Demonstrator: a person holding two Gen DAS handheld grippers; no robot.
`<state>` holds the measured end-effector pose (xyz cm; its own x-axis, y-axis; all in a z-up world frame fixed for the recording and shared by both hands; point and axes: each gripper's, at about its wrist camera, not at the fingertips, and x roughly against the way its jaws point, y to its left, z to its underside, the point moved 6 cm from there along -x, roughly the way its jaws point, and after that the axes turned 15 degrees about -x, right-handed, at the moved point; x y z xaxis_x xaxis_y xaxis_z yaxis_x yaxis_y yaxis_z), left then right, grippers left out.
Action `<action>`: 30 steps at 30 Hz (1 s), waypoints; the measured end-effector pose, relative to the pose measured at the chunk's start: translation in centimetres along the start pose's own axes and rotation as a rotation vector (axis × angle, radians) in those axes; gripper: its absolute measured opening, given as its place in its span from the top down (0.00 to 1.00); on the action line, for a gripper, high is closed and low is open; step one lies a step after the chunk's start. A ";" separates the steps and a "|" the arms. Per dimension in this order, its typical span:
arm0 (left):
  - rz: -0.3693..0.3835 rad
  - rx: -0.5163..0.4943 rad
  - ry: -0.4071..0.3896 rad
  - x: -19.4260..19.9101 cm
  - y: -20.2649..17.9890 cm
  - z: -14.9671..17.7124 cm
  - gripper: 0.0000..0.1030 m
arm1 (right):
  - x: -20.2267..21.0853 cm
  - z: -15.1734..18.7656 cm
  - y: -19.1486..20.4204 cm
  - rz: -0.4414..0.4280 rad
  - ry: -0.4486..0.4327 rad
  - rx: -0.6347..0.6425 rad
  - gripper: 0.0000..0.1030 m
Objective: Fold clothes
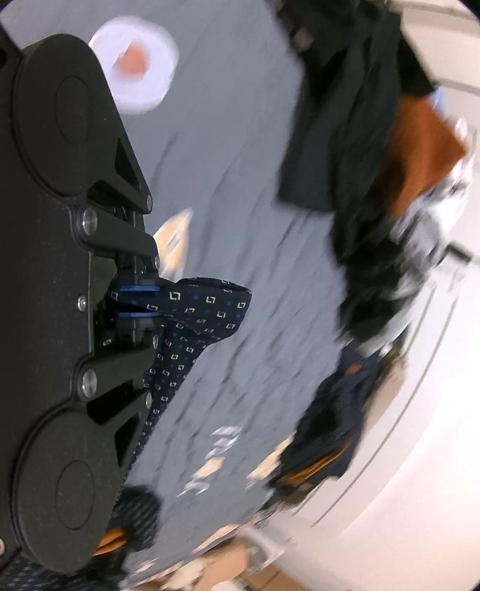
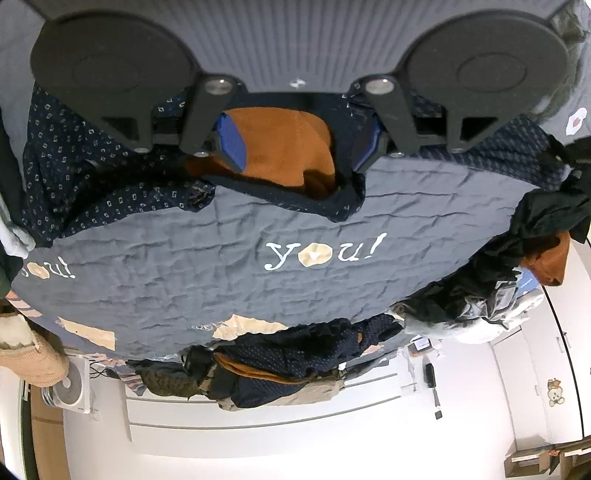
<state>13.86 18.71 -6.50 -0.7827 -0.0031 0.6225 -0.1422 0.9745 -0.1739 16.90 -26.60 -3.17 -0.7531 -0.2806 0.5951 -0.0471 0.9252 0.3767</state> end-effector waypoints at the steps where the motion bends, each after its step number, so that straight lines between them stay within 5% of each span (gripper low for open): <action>1: -0.037 0.013 -0.022 0.7 1.3 -0.6 0.91 | 0.0 0.0 0.1 -0.003 -0.002 0.000 0.39; 9: -0.358 0.173 -0.200 7.3 12.9 -4.2 0.91 | -0.3 0.1 1.4 -0.018 -0.006 0.005 0.39; 13: -0.488 0.211 -0.203 8.6 16.3 -4.1 0.91 | -0.5 0.3 1.8 -0.014 -0.002 0.014 0.39; 17: -0.480 0.121 -0.083 6.8 15.3 -3.6 0.84 | -0.6 0.4 1.8 0.000 -0.004 0.018 0.39; 20: -0.546 -0.008 -0.097 7.3 13.3 -4.5 0.66 | -0.7 0.4 1.8 0.011 -0.004 0.021 0.39; 23: -0.535 -0.074 -0.156 8.3 11.5 -5.3 0.59 | -0.7 0.3 1.5 0.019 -0.009 0.015 0.39; 25: -0.427 -0.080 -0.174 8.0 9.4 -5.5 0.51 | -0.6 0.2 1.3 0.023 -0.013 0.006 0.39; 30: -0.147 -0.212 -0.157 6.3 0.9 -3.8 0.51 | -0.4 -0.1 1.1 0.024 -0.020 -0.002 0.39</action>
<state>11.07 20.43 0.19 -0.8498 -0.1659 0.5003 -0.1440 0.9861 0.0823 17.20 -25.52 -2.96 -0.7672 -0.2526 0.5896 -0.0269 0.9311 0.3639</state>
